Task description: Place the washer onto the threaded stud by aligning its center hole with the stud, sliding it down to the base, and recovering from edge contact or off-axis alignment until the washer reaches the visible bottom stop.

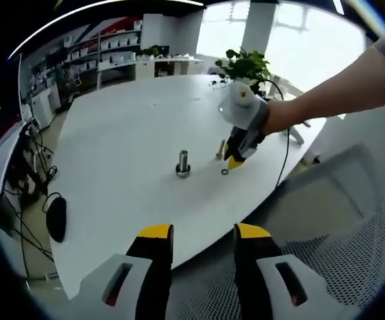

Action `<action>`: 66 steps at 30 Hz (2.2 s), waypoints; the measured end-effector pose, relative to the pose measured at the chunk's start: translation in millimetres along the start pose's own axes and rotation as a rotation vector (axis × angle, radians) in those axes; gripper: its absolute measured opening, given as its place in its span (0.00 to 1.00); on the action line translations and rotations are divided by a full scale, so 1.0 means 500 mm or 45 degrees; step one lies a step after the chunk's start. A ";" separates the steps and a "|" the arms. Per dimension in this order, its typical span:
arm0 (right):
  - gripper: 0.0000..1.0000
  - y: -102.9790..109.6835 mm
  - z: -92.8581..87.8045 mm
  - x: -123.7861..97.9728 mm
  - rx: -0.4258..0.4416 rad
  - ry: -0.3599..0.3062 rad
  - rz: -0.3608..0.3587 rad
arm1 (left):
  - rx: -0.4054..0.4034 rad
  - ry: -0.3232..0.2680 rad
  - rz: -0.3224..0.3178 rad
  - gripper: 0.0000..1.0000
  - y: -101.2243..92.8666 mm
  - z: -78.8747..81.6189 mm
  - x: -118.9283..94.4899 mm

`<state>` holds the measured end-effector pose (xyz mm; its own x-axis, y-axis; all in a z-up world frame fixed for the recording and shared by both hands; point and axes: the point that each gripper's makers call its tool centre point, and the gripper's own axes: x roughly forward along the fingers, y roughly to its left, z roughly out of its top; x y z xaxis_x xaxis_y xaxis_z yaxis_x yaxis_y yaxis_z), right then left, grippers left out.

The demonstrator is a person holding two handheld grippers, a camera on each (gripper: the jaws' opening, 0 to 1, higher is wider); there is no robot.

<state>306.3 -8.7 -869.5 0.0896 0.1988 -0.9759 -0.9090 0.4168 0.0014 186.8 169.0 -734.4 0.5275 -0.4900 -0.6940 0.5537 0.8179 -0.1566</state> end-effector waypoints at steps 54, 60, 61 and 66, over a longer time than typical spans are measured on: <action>0.14 0.016 0.004 0.023 -0.235 0.004 0.022 | -0.033 0.030 0.033 0.33 0.011 -0.016 0.012; 0.13 0.017 0.003 0.018 -0.143 -0.061 0.028 | -0.037 0.023 0.035 0.33 0.012 -0.015 0.010; 0.13 0.016 0.003 0.018 -0.132 -0.066 0.028 | -0.036 0.026 0.036 0.32 0.013 -0.016 0.010; 0.13 0.004 0.004 0.011 -0.042 -0.102 0.020 | -0.039 0.027 0.041 0.32 0.015 -0.016 0.009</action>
<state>305.9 -5.2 -874.3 0.1063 0.2761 -0.9552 -0.9234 0.3838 0.0082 188.3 175.3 -744.6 0.5308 -0.4573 -0.7135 0.5166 0.8420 -0.1554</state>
